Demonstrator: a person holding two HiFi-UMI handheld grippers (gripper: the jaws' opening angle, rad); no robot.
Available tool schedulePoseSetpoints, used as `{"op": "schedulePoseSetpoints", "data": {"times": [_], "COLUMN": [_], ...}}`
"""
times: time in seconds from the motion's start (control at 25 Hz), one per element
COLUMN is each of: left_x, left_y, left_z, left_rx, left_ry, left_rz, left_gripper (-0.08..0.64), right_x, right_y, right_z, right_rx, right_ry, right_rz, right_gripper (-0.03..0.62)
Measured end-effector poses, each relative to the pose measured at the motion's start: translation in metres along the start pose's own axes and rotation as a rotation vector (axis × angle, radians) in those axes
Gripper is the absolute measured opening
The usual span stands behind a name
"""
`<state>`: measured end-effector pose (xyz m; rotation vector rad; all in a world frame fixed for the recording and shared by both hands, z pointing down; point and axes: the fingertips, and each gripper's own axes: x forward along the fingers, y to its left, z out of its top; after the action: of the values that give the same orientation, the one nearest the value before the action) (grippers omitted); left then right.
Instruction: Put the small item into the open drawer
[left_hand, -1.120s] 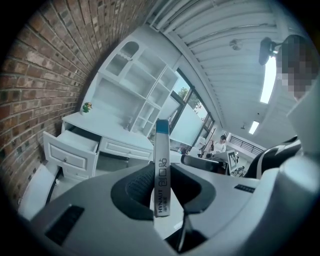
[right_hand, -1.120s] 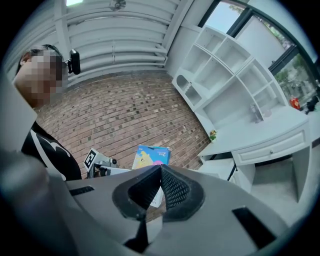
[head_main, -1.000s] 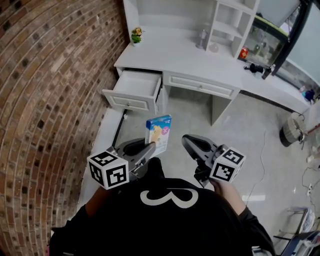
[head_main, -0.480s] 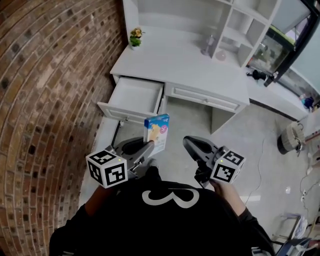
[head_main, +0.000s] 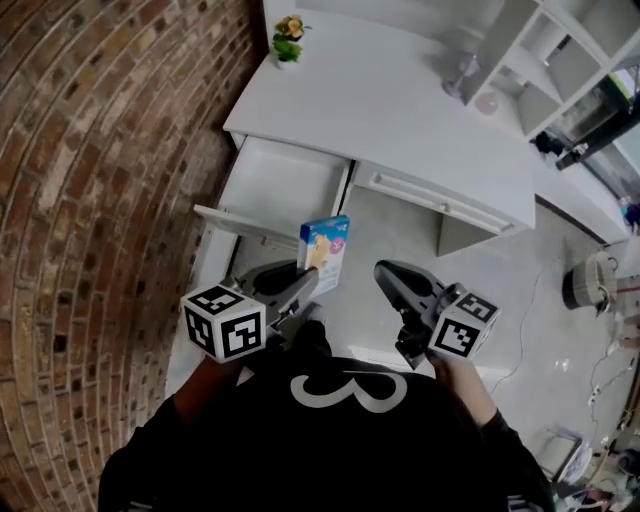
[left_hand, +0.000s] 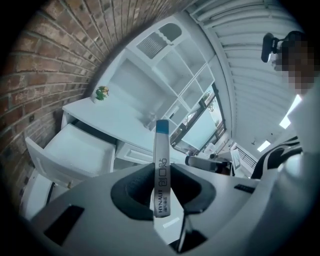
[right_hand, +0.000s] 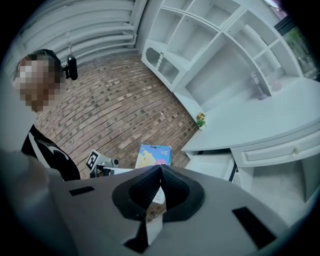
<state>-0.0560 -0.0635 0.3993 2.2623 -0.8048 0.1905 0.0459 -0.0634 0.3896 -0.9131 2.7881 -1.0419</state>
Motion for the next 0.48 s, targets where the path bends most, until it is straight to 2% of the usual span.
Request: {"op": "schedulePoseSetpoints", "data": {"times": [0.28,0.48], "left_x": [0.018,0.031], "left_y": [0.047,0.073], "left_z": [0.025,0.04], "left_rx": [0.004,-0.001], "left_ry": [0.034,0.057], "left_rz": [0.04,0.035], "left_gripper": [0.091,0.091], "right_x": [0.038,0.058], "right_y": [-0.027,-0.051], "right_z": [0.018,0.027], "right_rx": [0.021,0.026], "right_ry": [0.021,0.021], "right_rz": [-0.012,-0.042], "right_gripper": [0.009,0.009]}}
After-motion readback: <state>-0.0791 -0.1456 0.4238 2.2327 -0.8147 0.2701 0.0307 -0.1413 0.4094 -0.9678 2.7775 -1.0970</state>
